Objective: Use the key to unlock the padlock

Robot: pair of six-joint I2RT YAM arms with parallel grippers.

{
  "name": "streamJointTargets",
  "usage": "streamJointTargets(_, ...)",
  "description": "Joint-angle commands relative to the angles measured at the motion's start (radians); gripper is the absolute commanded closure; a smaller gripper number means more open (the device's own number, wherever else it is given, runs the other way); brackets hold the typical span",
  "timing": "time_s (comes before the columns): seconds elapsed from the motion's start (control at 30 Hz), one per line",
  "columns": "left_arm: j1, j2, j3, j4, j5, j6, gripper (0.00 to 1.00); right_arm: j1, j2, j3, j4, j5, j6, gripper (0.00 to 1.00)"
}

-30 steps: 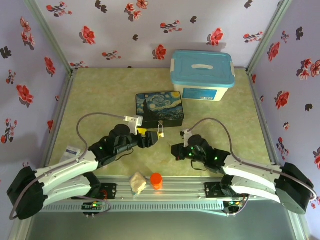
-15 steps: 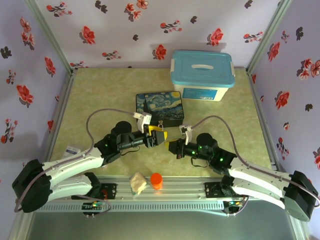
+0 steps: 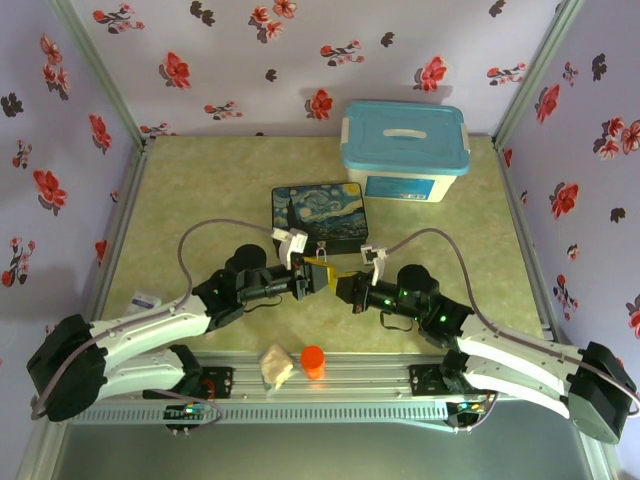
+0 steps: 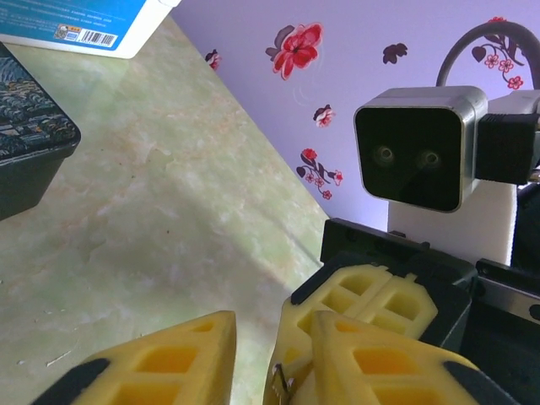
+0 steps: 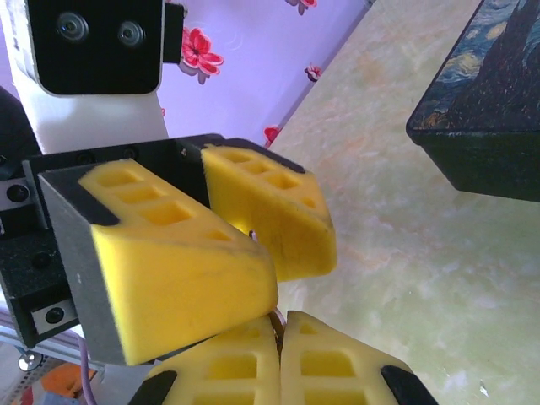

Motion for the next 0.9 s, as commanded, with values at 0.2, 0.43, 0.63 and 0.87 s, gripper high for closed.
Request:
streamJointTargets(0.2,-0.008,-0.036,-0.035,0.072,0.027,0.022,1.0,-0.027,-0.035,0.012,0.031,0.036,0.035,0.88)
streamJointTargets(0.43,-0.007,-0.121,-0.052,0.075,-0.13,-0.005,1.0,-0.031,-0.124,-0.014,0.063,0.137,0.122,0.13)
streamJointTargets(0.63,-0.002,-0.114,-0.059,0.184,-0.192,-0.047,1.0,-0.032,-0.064,-0.085,0.396,0.265,0.333,0.14)
streamJointTargets(0.87,0.005,-0.103,-0.036,0.267,-0.158,-0.064,1.0,-0.029,0.042,-0.006,0.425,0.136,0.247,0.24)
